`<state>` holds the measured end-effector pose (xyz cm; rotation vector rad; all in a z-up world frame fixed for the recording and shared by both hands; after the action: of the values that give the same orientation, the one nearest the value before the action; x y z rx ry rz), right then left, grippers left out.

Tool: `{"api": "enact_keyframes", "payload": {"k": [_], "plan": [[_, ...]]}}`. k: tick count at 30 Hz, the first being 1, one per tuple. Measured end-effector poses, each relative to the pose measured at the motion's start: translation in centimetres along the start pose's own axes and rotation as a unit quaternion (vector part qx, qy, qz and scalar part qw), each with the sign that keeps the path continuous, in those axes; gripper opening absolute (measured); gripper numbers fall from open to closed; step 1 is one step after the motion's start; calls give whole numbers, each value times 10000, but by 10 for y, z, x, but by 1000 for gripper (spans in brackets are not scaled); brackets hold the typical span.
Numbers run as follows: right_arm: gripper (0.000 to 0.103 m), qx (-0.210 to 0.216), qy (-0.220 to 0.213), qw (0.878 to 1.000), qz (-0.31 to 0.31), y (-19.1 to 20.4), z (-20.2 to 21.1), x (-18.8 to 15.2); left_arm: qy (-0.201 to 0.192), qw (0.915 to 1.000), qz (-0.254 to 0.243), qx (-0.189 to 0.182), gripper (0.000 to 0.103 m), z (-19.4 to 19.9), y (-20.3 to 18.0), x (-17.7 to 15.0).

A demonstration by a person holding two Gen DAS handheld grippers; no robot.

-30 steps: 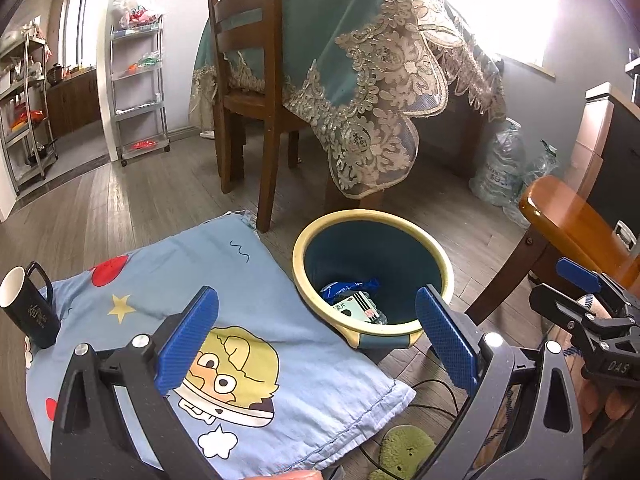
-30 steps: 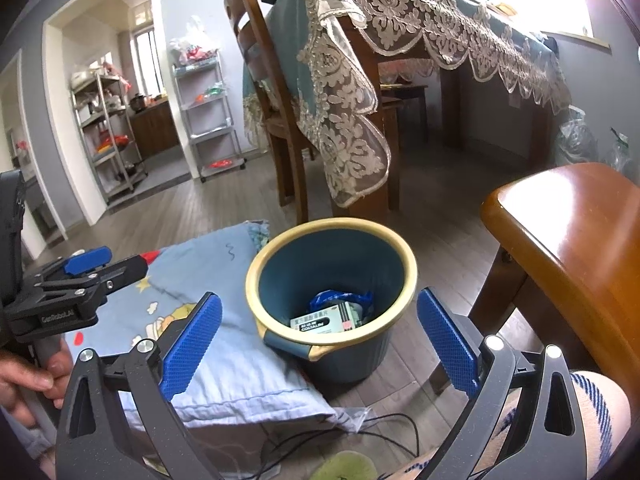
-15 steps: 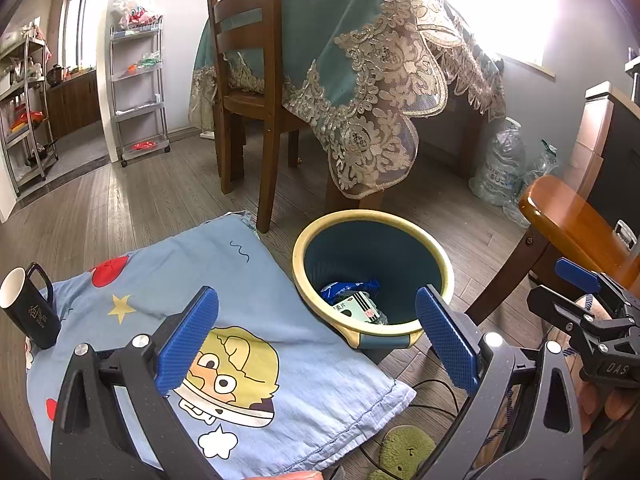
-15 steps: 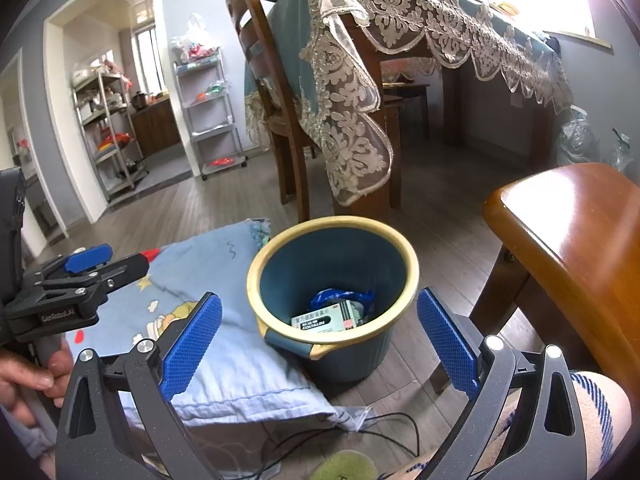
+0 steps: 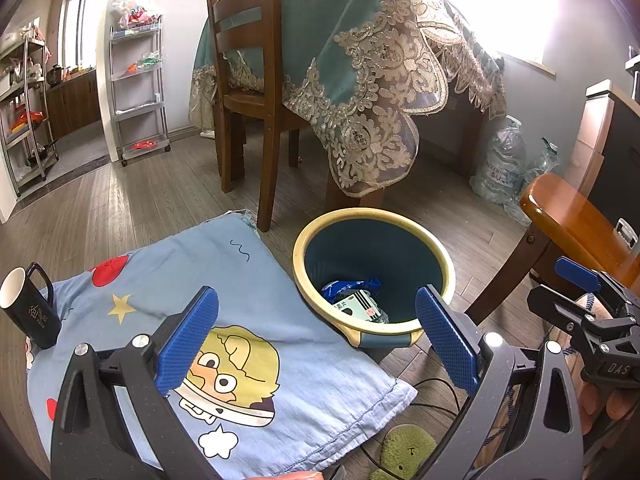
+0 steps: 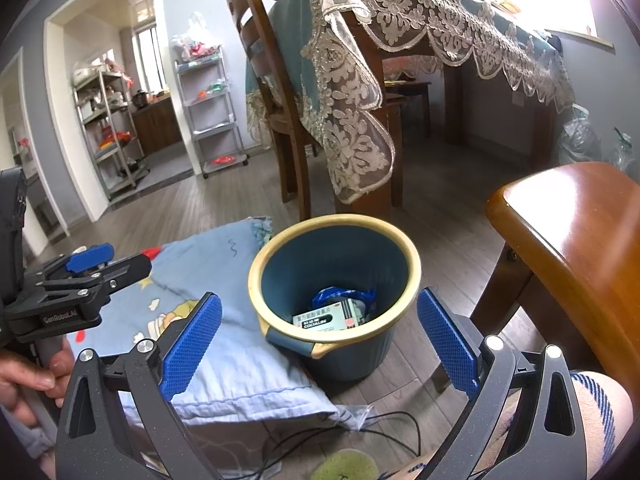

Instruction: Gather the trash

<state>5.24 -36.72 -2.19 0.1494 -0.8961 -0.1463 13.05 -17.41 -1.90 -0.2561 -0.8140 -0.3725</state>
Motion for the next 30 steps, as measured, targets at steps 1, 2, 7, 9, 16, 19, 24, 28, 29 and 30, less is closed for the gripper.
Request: {"api": "enact_keyframes", "payload": {"k": [1,2,7,9,16,19,24,28,29,30], "plan": [[97,-2,-1,10000,4,0,0,0,-2,10000,-2,0,97,0,0,0],[97,-3,0,10000,8,0,0,0,-4,10000,-4,-2,97,0,0,0],[97,0,3,10000,2,0,0,0,3,10000,-8,-4,97,0,0,0],[97,1,5,10000,4,0,0,0,3,10000,-10,-4,97,-1,0,0],[97,6,9,10000,2,0,-1,0,3,10000,-6,-4,97,0,0,1],[97,4,7,10000,-3,1,-1,-1,-4,10000,-9,-24,97,-1,-1,-1],[97,8,5,10000,-6,0,-1,0,-22,10000,-31,-90,97,0,-2,-3],[97,8,4,10000,-15,0,-2,0,-24,9999,-45,-98,97,1,-3,-4],[97,9,8,10000,-14,0,-2,-1,-22,9999,-44,-95,97,1,-3,-4],[97,6,6,10000,-13,0,-2,0,-13,10000,-35,-85,97,1,-2,-3]]}}
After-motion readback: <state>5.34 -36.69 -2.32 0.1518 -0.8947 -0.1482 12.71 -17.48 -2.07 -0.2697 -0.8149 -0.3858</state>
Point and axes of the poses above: each gripper's, at about its wrist camera, not at the fingertips, and z roughly against the way its jaws point, y to its left, x to its top, the point moved 6 cm from there along -z, roughly the way its jaws point, and after that the axes turned 4 degrees about y, right-handed, at the moved point
